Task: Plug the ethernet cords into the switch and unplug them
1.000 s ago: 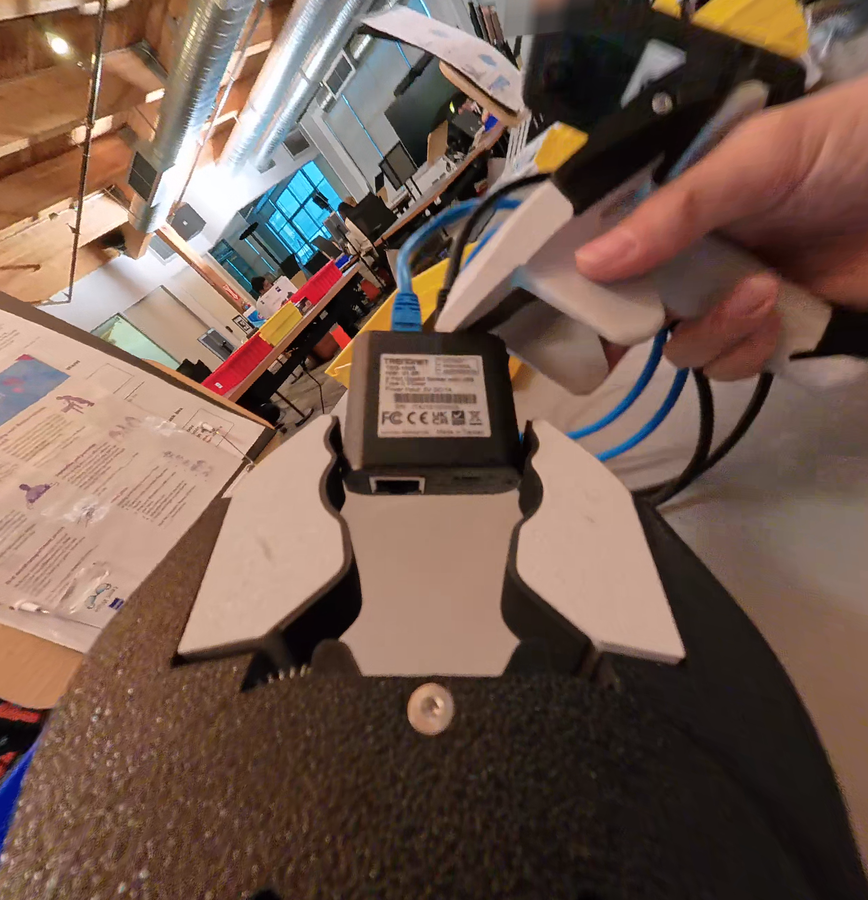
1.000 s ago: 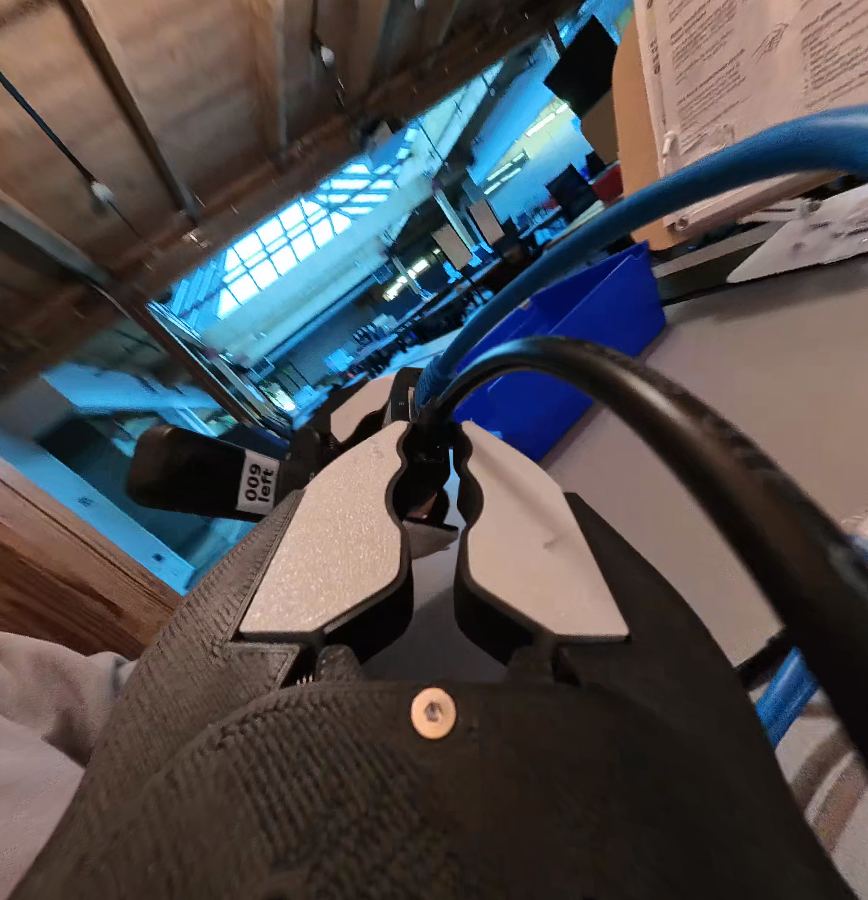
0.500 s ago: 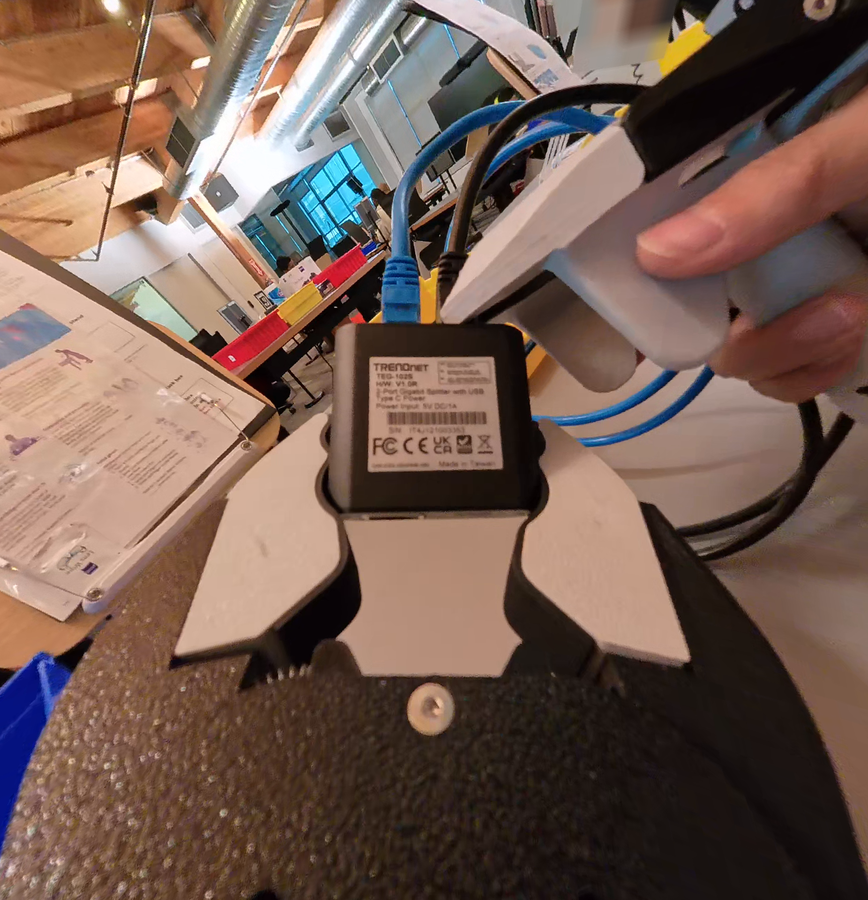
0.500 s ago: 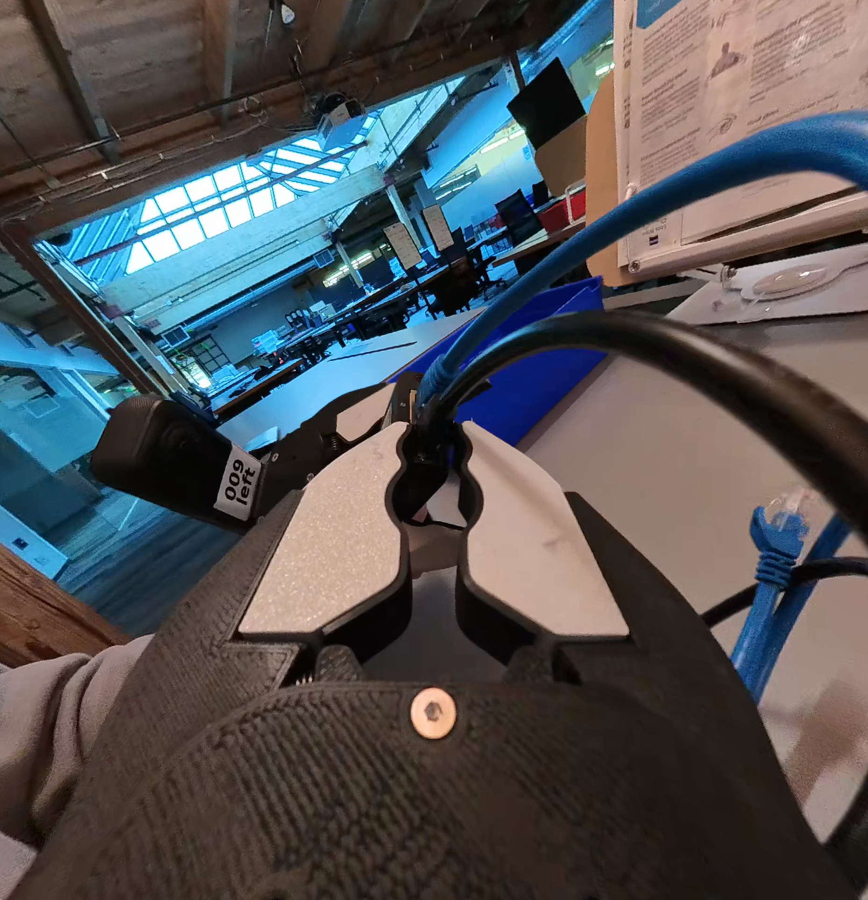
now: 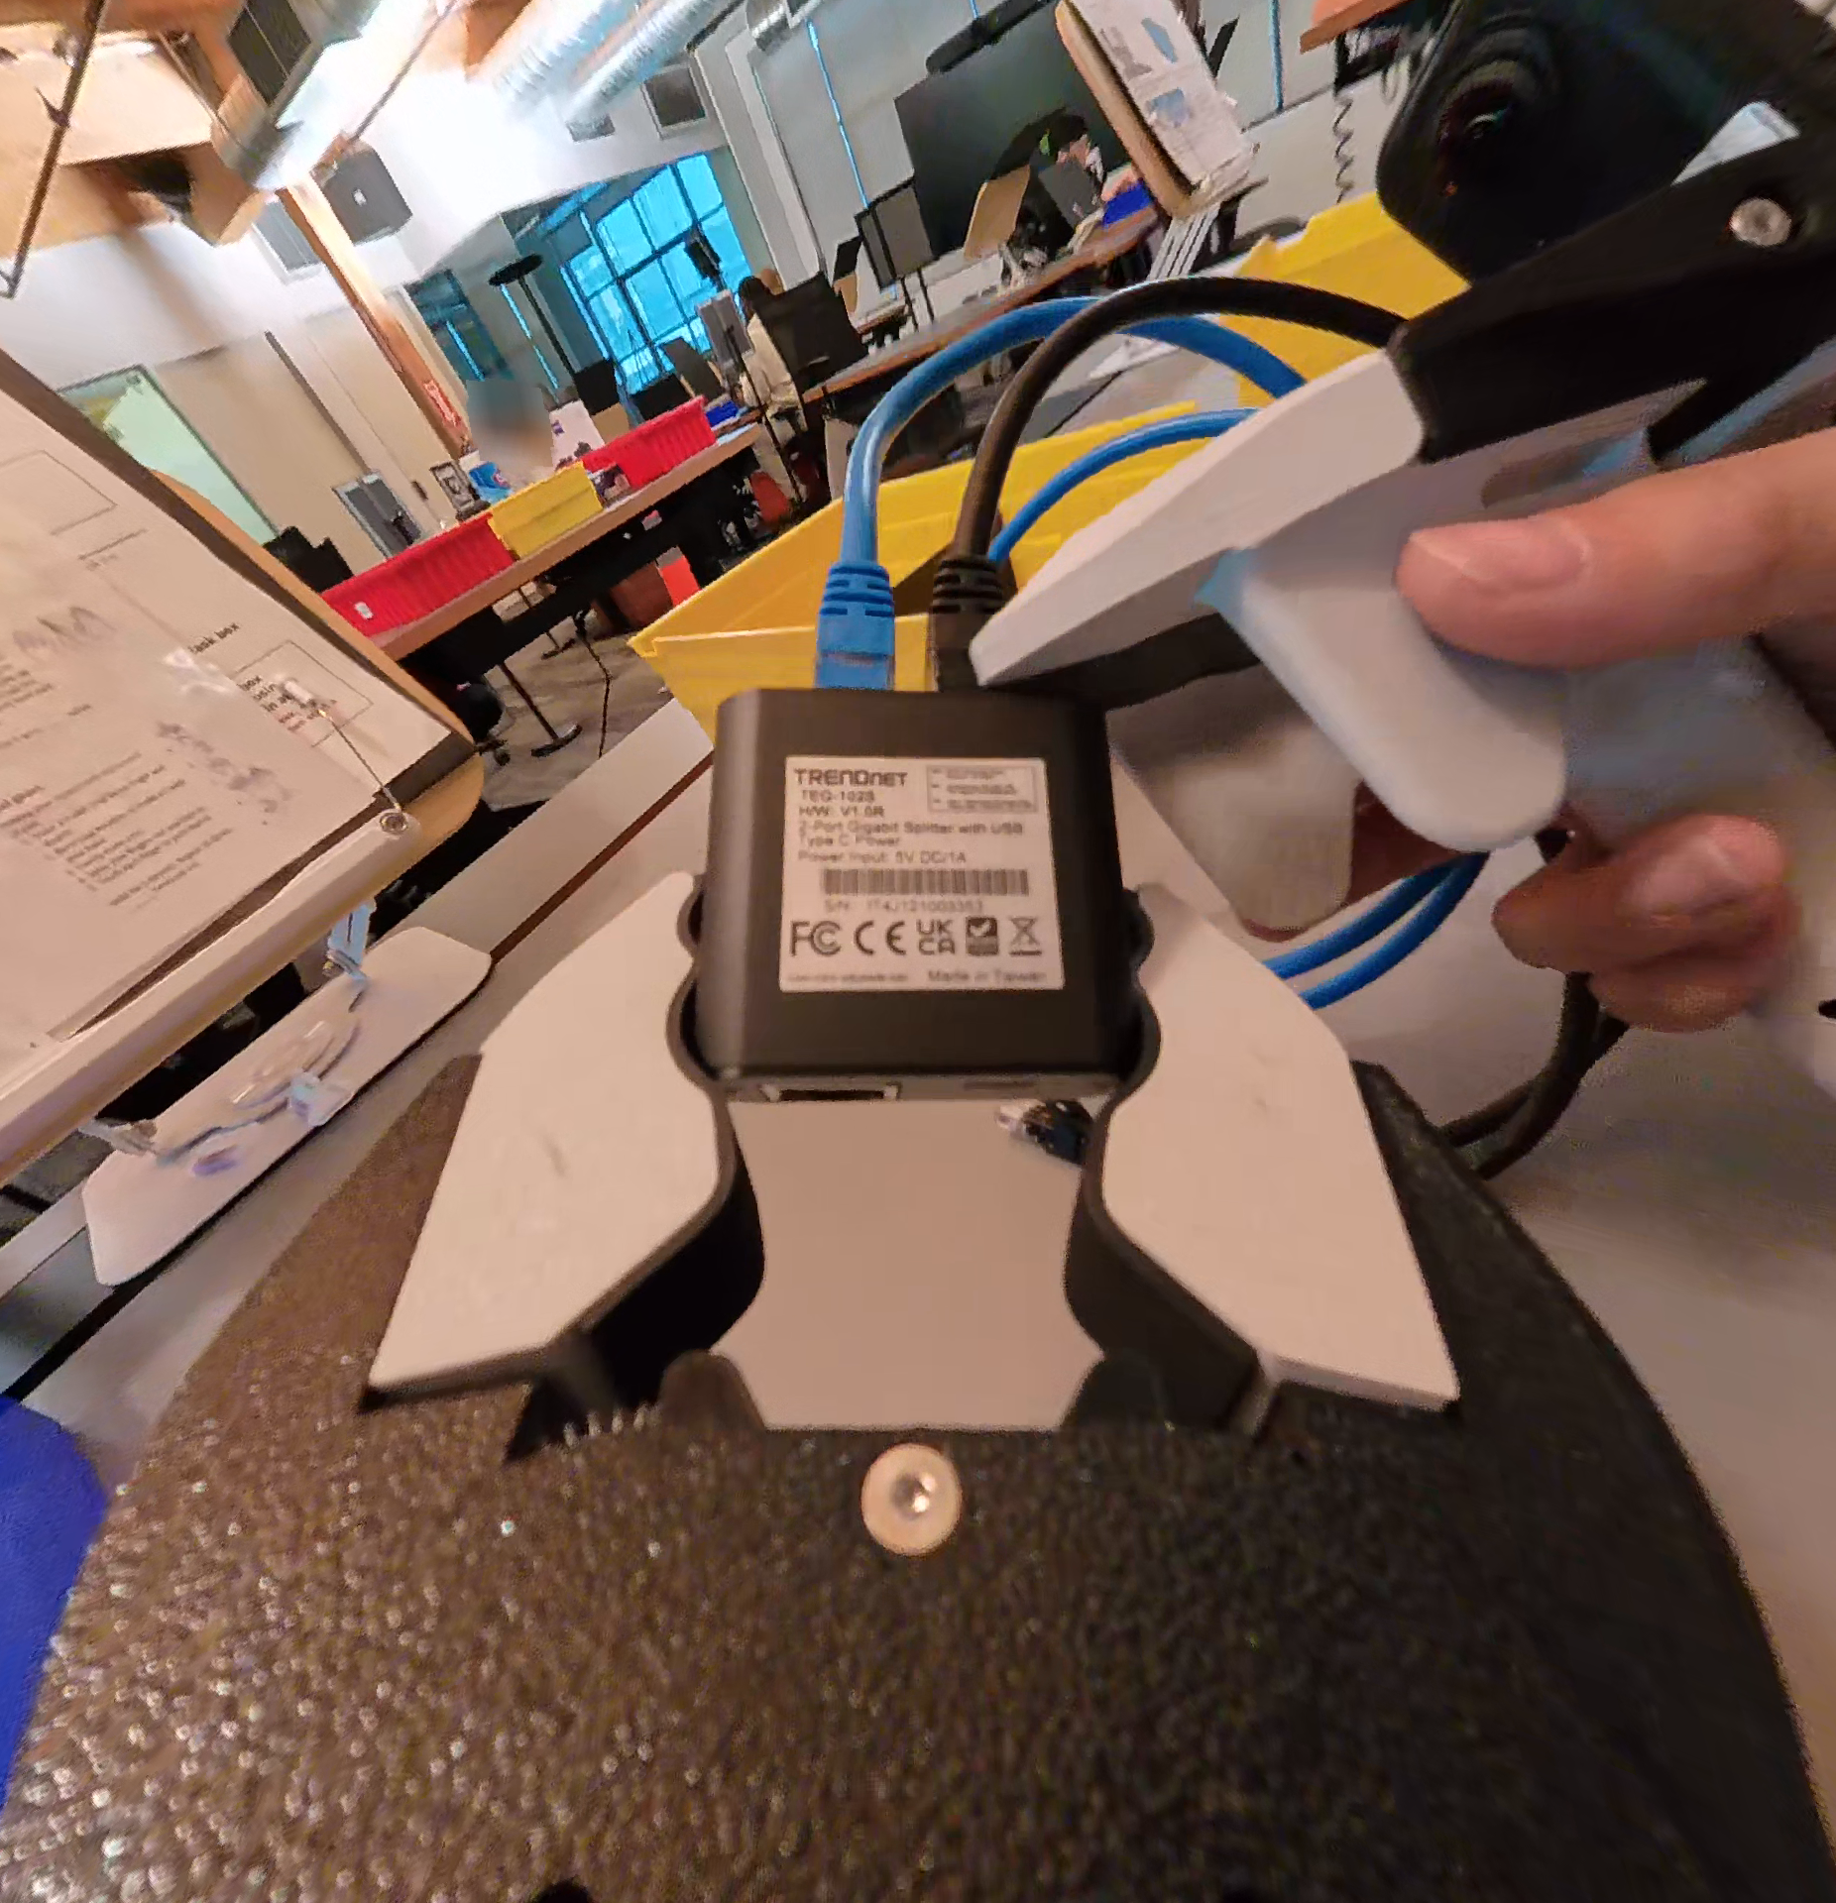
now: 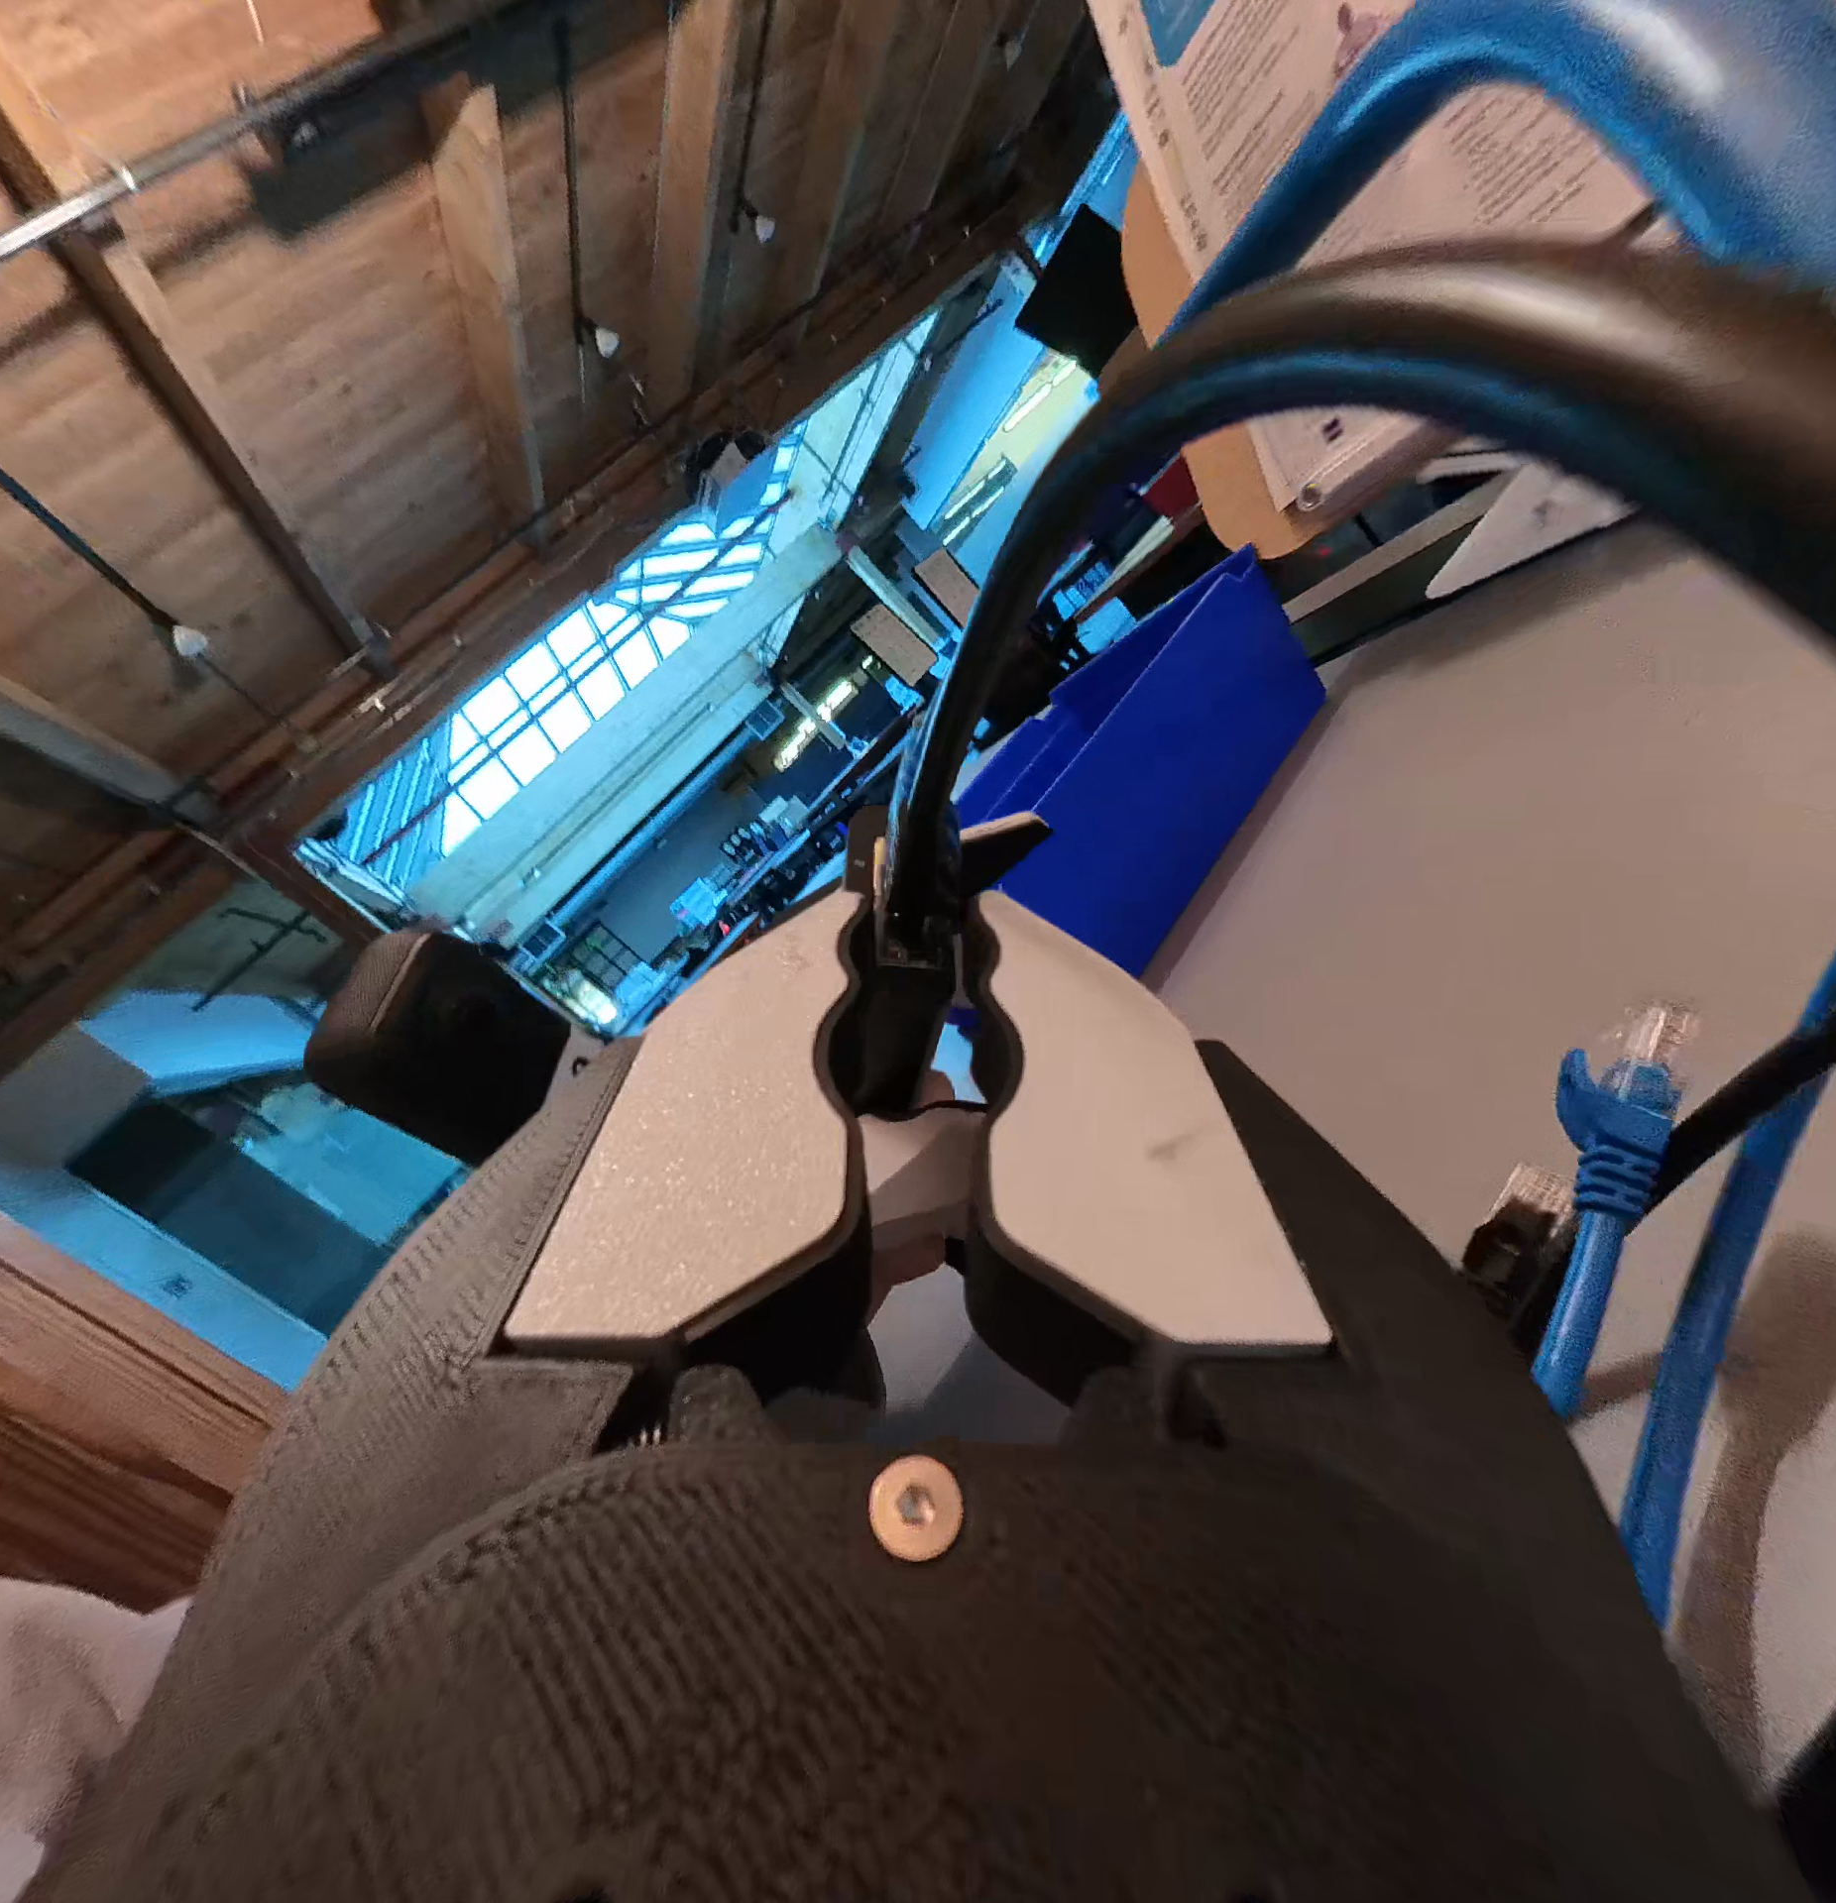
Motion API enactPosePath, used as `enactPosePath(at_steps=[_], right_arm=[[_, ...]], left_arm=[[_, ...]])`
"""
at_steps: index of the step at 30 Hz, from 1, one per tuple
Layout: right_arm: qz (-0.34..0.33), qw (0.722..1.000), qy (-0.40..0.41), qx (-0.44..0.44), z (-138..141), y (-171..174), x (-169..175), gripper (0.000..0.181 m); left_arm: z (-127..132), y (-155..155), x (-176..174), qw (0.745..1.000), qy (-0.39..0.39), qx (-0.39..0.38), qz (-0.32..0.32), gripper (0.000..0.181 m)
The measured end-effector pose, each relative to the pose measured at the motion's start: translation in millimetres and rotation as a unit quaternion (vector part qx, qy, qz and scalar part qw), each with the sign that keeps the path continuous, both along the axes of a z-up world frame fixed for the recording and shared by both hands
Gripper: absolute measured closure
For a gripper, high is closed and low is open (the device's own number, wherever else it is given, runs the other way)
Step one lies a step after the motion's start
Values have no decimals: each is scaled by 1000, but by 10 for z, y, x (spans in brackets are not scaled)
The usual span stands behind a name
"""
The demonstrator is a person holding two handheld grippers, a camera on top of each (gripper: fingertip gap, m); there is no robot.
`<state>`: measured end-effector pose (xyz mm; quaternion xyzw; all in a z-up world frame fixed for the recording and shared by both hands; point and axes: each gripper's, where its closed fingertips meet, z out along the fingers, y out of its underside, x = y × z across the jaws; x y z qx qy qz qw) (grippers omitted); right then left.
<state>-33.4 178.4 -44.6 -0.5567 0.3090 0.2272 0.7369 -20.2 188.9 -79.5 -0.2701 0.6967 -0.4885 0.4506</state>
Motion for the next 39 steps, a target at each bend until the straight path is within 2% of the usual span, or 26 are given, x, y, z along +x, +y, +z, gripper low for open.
enactPosePath(at_steps=[5, 16, 22, 29, 39], right_arm=[[-9, 996, 70, 45, -61, -39, 91, 167], [1, 986, 148, 82, -192, -31, 168, 167], [7, 981, 167, 96, -221, -45, 182, 167], [43, 980, 177, 86, -261, -27, 150, 167], [30, 988, 136, 67, -313, -41, 147, 168]], left_arm=[[-63, -24, 52, 999, 28, 11, 25, 108], [-189, -30, 108, 997, 50, 19, 48, 108], [-214, -30, 127, 997, 48, 27, 58, 108], [-227, -22, 114, 997, 53, 20, 43, 108], [-275, -36, 134, 997, 58, 25, 46, 108]])
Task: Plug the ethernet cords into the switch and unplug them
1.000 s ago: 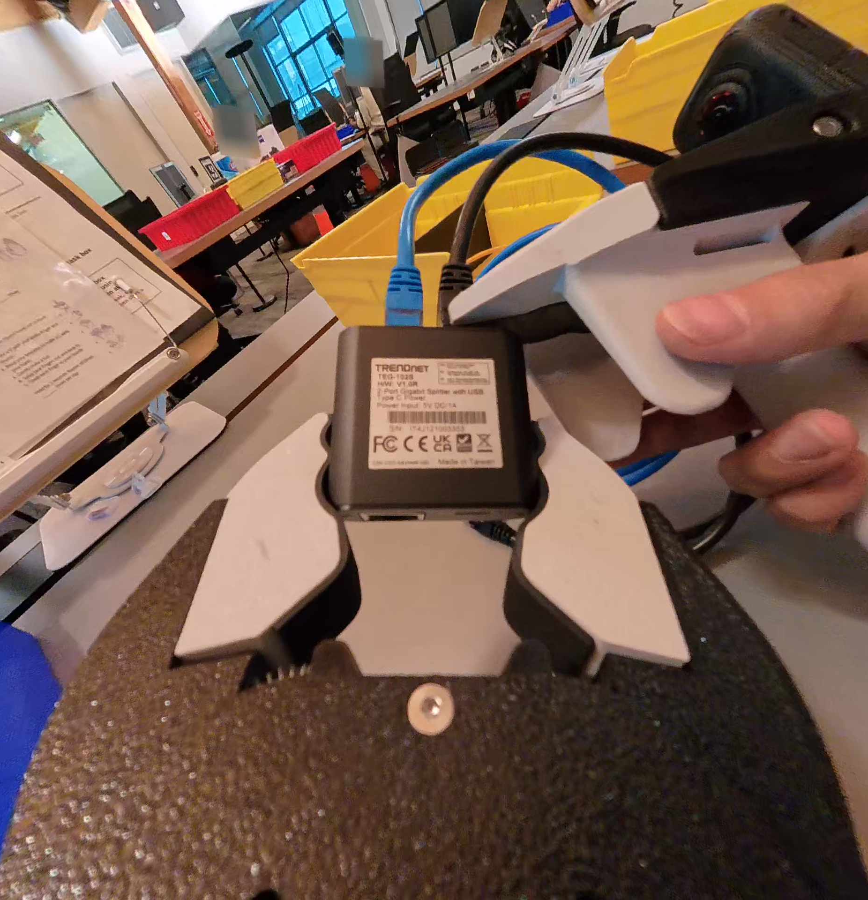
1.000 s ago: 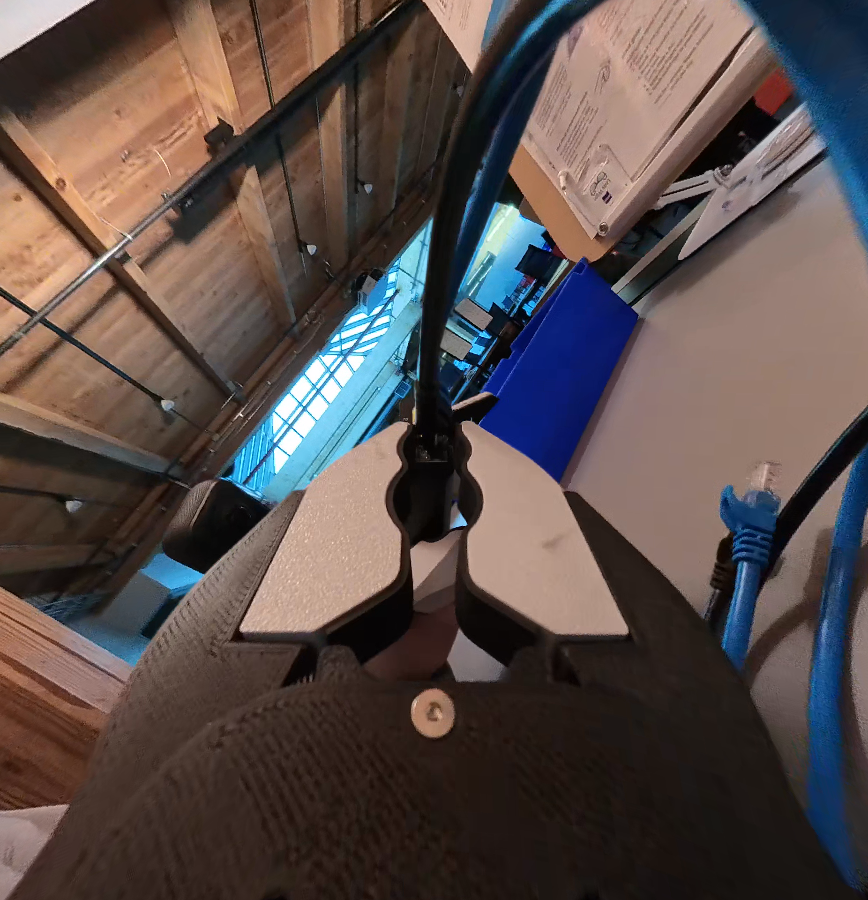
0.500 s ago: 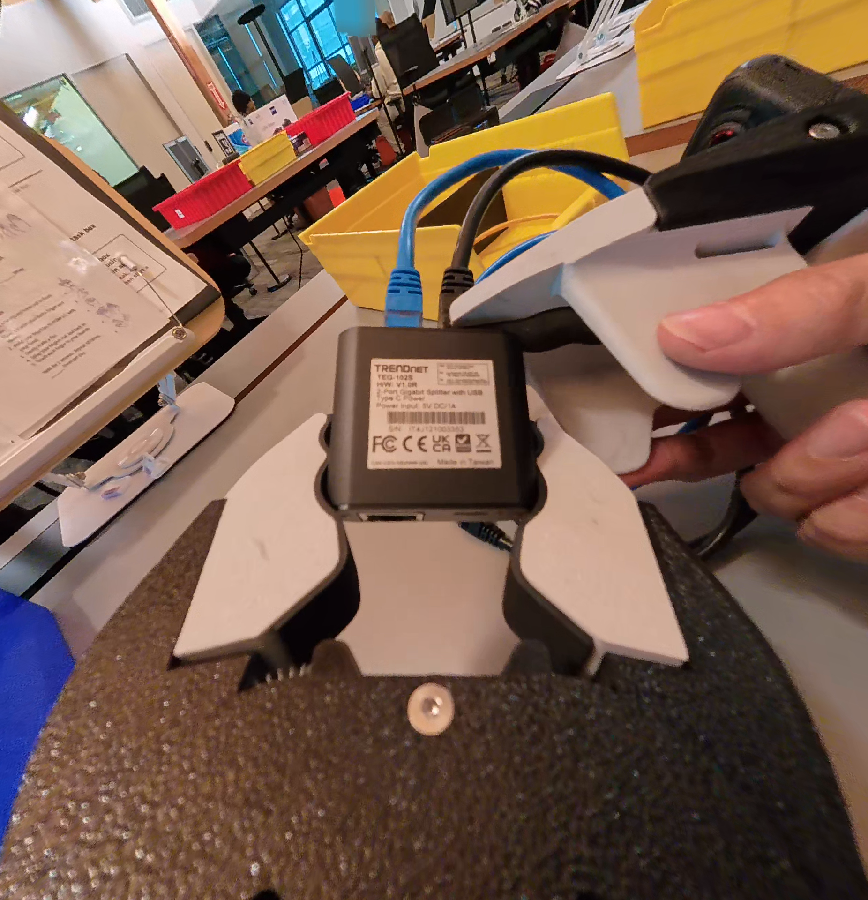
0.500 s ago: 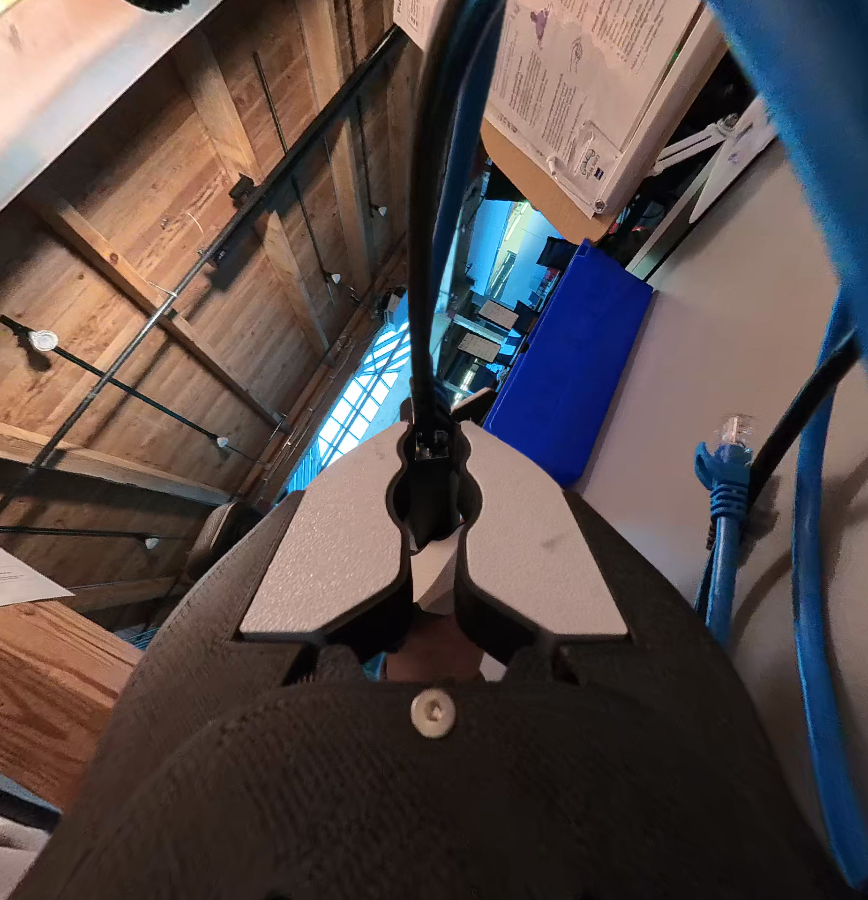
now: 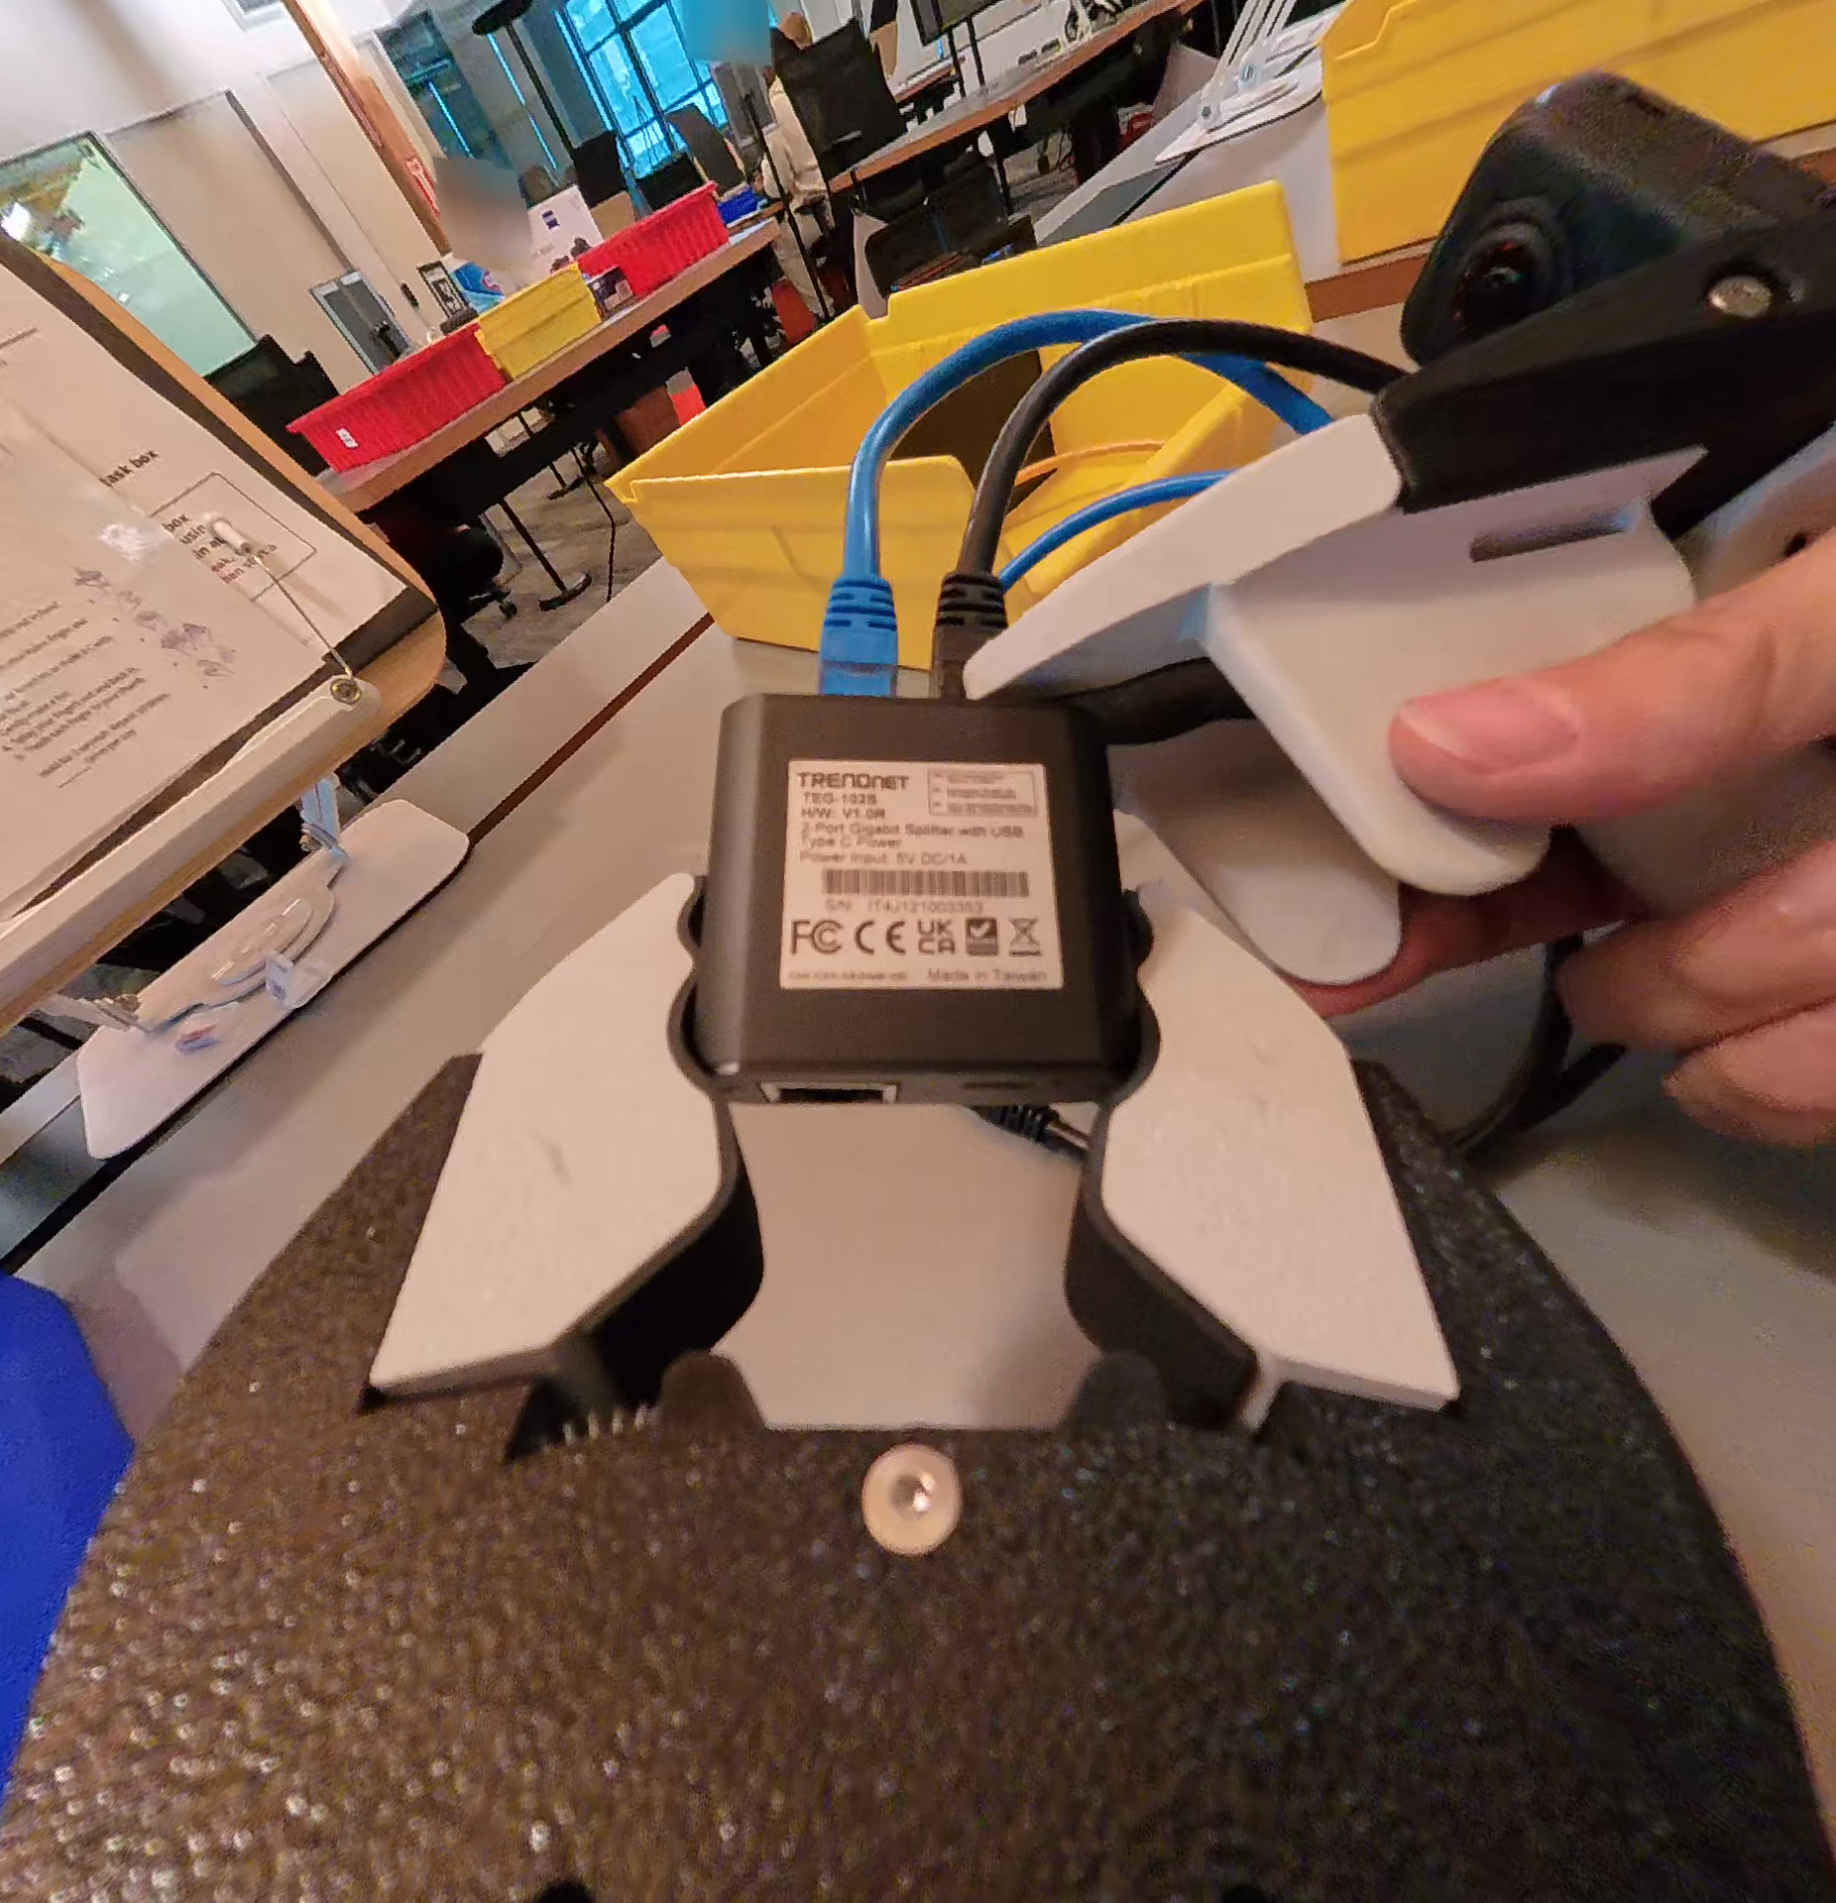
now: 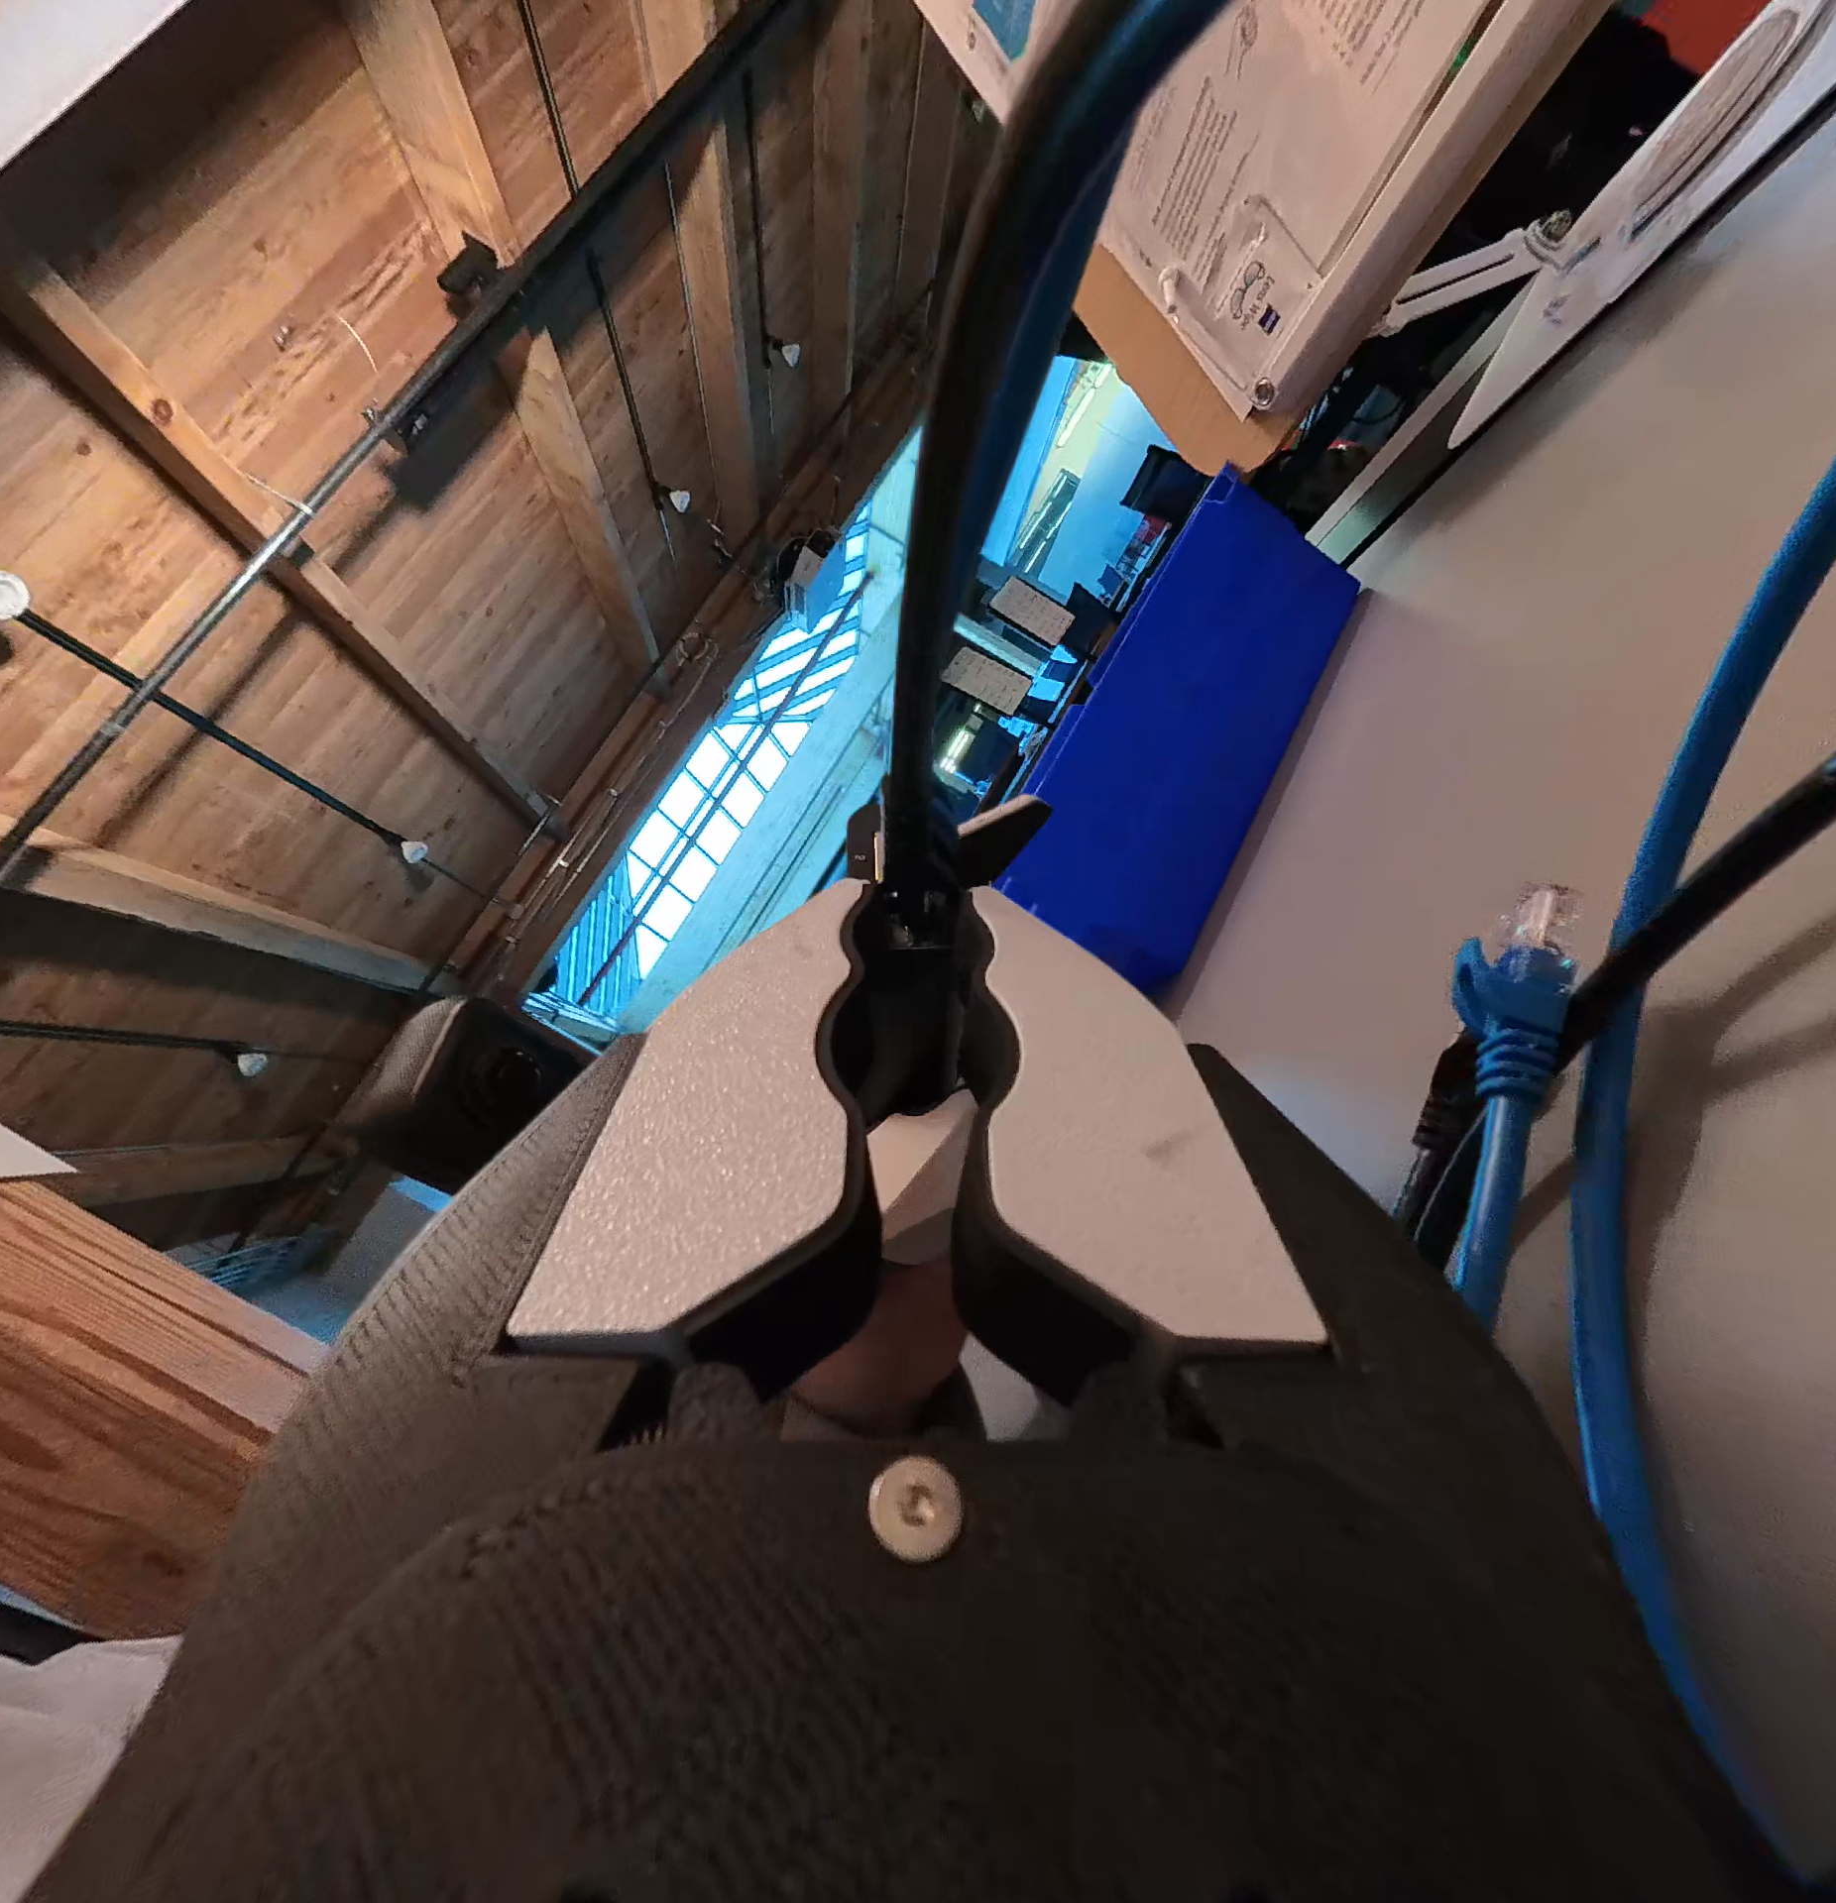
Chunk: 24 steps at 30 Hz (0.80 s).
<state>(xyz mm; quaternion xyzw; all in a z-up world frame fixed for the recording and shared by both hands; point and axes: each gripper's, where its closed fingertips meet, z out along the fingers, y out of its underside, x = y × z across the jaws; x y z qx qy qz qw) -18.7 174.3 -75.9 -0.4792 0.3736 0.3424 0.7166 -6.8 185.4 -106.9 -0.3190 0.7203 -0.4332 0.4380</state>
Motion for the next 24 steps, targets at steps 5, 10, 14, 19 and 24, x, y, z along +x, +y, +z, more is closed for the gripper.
enactPosePath(at_steps=[5, 10, 14, 19, 24], right_arm=[[-3, 1000, -22, 2, -10, 15, 14, 168], [6, 998, -59, 6, 75, 47, -6, 169], [12, 997, -69, 10, 113, 65, -24, 169], [6, 997, -78, 2, 103, 72, 14, 170], [12, 997, -82, 7, 106, 92, -10, 170]], left_arm=[[-29, 29, 35, 1000, -11, 17, 17, 108], [89, 94, 41, 995, -69, 58, 49, 108], [154, 117, 34, 991, -98, 65, 61, 108], [148, 83, 41, 996, -72, -3, 56, 108], [187, 126, 33, 991, -105, 43, 67, 108]])
